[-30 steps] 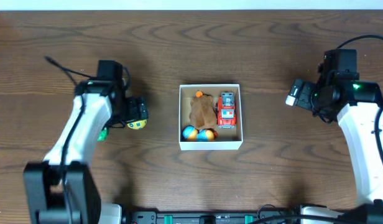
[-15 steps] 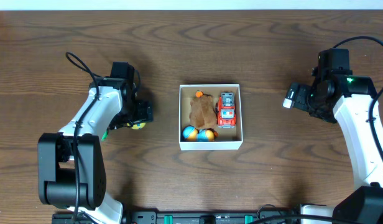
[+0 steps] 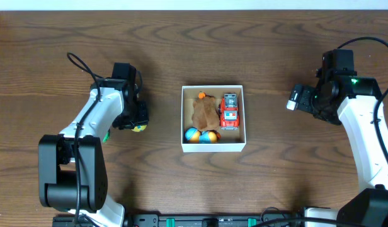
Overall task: Pack container
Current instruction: 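Retract the right gripper and grasp the yellow ball with the left gripper, then carry the yellow ball right into the box and release it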
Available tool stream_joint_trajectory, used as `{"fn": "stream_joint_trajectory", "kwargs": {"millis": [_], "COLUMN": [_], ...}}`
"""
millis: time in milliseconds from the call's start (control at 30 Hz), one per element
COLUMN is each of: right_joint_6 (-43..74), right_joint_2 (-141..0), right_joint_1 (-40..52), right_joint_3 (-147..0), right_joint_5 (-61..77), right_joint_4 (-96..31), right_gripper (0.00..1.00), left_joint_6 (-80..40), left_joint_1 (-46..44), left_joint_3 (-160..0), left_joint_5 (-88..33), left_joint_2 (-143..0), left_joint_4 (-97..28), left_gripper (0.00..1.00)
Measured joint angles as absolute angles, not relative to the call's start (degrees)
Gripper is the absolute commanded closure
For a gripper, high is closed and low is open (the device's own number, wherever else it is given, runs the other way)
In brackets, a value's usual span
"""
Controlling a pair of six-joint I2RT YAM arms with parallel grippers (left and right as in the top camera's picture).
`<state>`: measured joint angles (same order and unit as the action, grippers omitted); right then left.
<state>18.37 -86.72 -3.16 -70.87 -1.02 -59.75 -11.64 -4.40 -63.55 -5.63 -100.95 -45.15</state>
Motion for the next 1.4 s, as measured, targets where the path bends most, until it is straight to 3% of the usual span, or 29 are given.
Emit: {"fn": "stream_joint_trajectory", "kwargs": {"millis": [133, 233, 433, 700, 967, 1400], "right_joint_6": [18.4, 18.4, 18.4, 18.4, 18.4, 18.4], "right_joint_2": [-86.7, -86.7, -86.7, -86.7, -86.7, -86.7], "right_joint_1": [-3.2, -3.2, -3.2, -3.2, -3.2, -3.2], "right_joint_3": [-70.9, -70.9, -70.9, -70.9, -70.9, -70.9], "right_joint_5": [-1.0, -1.0, -1.0, -1.0, -1.0, -1.0], "right_joint_4": [-59.8, -59.8, -59.8, -59.8, -60.1, -60.2], "right_gripper": [0.01, 0.01, 0.01, 0.01, 0.01, 0.01], "left_joint_6": [-12.1, -11.9, -11.9, -11.9, -11.9, -11.9], "left_joint_1": [-4.4, -5.3, -11.9, -29.3, -40.7, -47.7], "left_joint_3": [-63.6, -64.8, -73.1, -77.2, -77.2, -77.2], "left_joint_5": [-5.6, -5.6, -5.6, -5.7, -5.7, -5.7], "left_joint_2": [-100.6, -98.8, -89.8, -79.0, -88.6, -106.6], "left_joint_4": [-46.5, -49.7, -53.1, -48.5, -44.1, -43.3], "left_gripper": [0.91, 0.94, 0.94, 0.94, 0.94, 0.94]}}
